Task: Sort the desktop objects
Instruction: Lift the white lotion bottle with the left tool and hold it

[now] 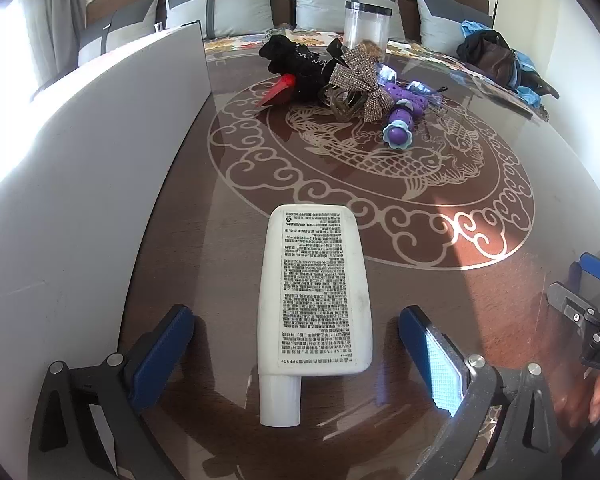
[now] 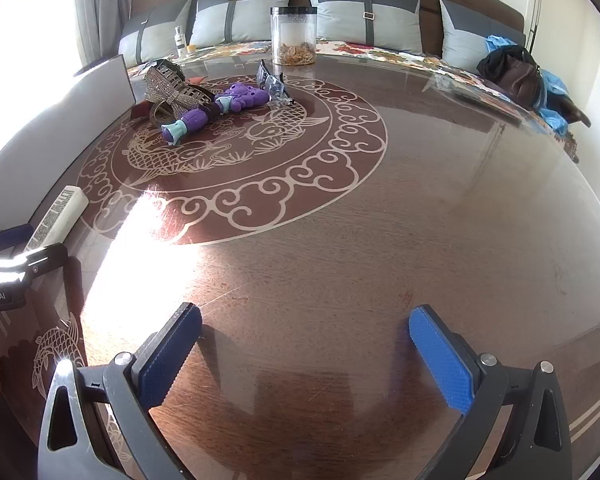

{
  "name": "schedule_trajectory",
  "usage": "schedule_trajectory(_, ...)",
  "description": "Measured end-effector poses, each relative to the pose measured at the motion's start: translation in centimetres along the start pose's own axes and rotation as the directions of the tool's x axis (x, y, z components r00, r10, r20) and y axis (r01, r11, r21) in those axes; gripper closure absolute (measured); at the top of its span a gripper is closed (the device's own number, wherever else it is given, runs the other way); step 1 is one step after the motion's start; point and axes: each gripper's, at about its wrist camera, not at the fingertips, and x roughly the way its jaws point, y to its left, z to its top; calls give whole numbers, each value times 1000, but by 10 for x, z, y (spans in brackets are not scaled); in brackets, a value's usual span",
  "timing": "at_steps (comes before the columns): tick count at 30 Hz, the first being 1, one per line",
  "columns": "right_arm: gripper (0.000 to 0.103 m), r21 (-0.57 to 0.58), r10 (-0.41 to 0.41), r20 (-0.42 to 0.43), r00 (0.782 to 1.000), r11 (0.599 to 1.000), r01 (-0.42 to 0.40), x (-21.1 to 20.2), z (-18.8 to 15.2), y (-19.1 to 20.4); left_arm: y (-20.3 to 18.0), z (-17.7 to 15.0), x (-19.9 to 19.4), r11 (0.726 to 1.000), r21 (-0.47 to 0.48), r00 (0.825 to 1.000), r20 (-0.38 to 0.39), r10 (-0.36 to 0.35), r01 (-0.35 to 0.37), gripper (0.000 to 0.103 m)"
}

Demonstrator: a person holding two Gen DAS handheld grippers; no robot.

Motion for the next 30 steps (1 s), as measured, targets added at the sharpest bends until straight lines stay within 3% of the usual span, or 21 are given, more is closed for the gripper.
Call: schedule_trajectory(30,0,0,1,0,1000,1000,-1,1,0,0,1,-1,-1,1000,-3,1000,9,-1,1,0)
